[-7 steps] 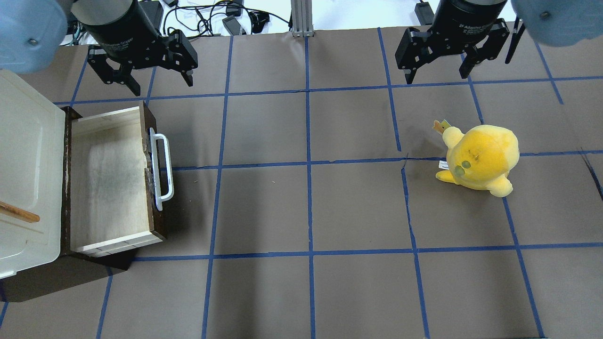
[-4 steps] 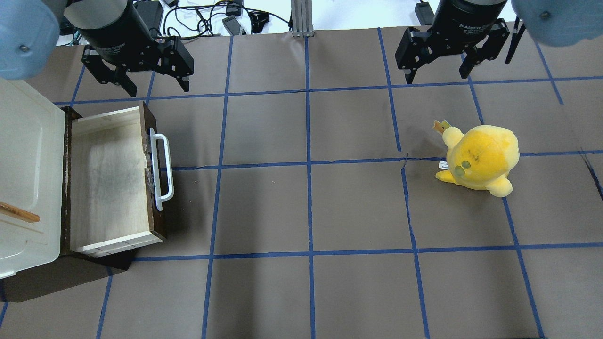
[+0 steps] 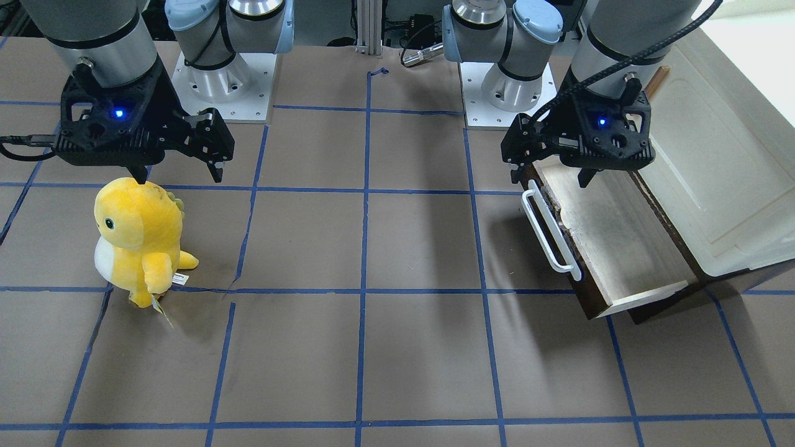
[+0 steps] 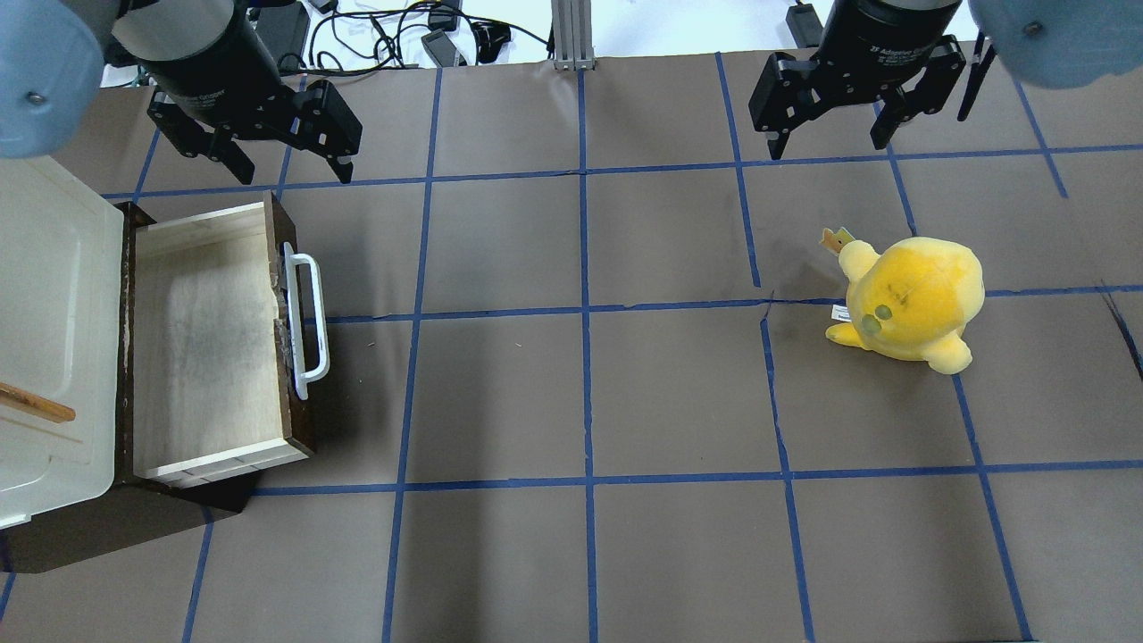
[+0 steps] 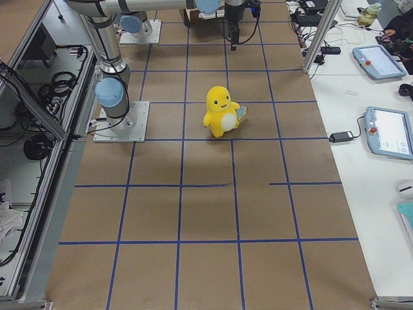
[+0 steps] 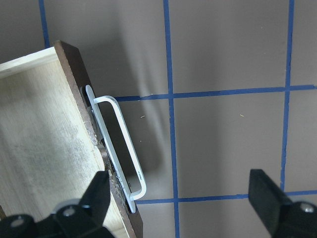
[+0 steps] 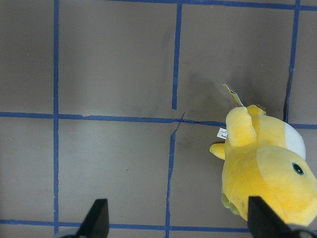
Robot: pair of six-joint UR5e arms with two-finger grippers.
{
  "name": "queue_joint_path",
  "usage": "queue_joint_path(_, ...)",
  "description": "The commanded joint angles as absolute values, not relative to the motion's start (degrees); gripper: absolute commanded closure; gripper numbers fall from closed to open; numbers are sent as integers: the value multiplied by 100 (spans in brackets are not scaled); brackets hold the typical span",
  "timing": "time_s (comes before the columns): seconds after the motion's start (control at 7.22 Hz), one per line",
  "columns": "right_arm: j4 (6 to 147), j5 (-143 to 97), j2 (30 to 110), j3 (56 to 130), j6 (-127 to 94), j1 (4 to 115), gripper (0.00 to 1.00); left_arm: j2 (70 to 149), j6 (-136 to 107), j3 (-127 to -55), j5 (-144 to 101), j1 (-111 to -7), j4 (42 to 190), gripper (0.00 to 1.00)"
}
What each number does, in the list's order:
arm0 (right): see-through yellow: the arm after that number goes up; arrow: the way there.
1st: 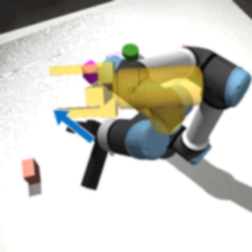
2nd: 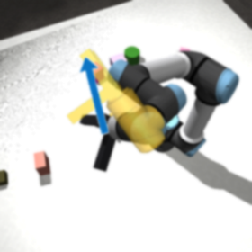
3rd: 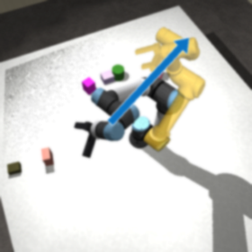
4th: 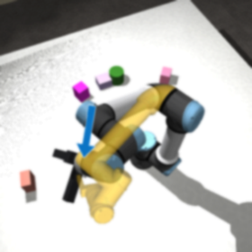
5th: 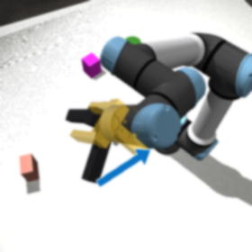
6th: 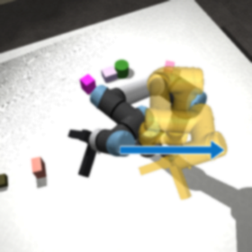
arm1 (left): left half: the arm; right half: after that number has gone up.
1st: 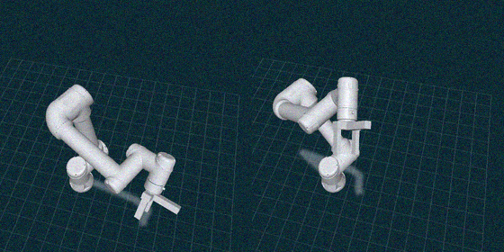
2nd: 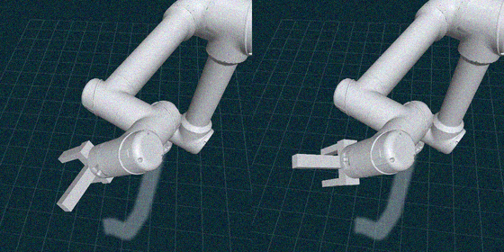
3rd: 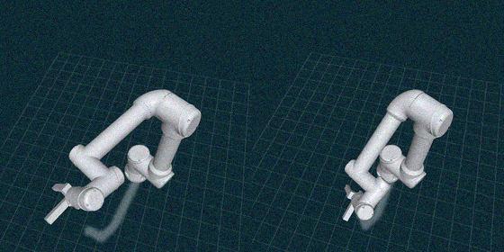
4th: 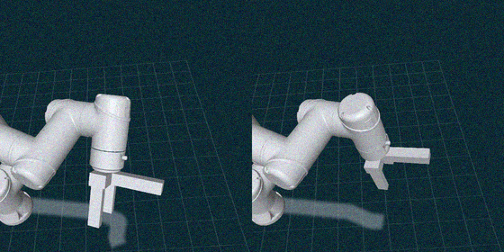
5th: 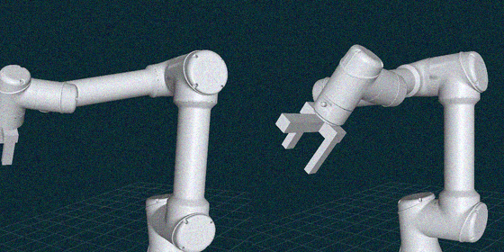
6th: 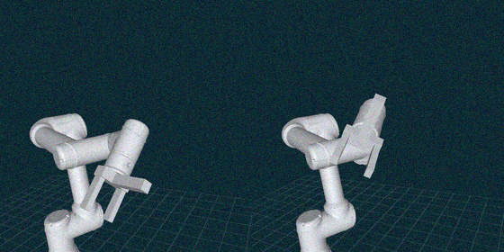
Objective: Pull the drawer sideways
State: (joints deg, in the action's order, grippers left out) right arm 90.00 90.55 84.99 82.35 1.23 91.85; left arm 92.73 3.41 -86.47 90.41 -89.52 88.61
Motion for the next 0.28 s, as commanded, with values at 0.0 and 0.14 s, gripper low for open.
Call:
queue_joint_path(0.0, 9000, 9061, 8499, 8235, 132, 9185, 0, 9194, 343, -8692, 9026, -8939, 8851, 0)
queue_joint_path(0.14, 9000, 9053, 8499, 8235, 123, 9185, 0, 9176, 343, -8692, 9035, -8947, 8851, 0)
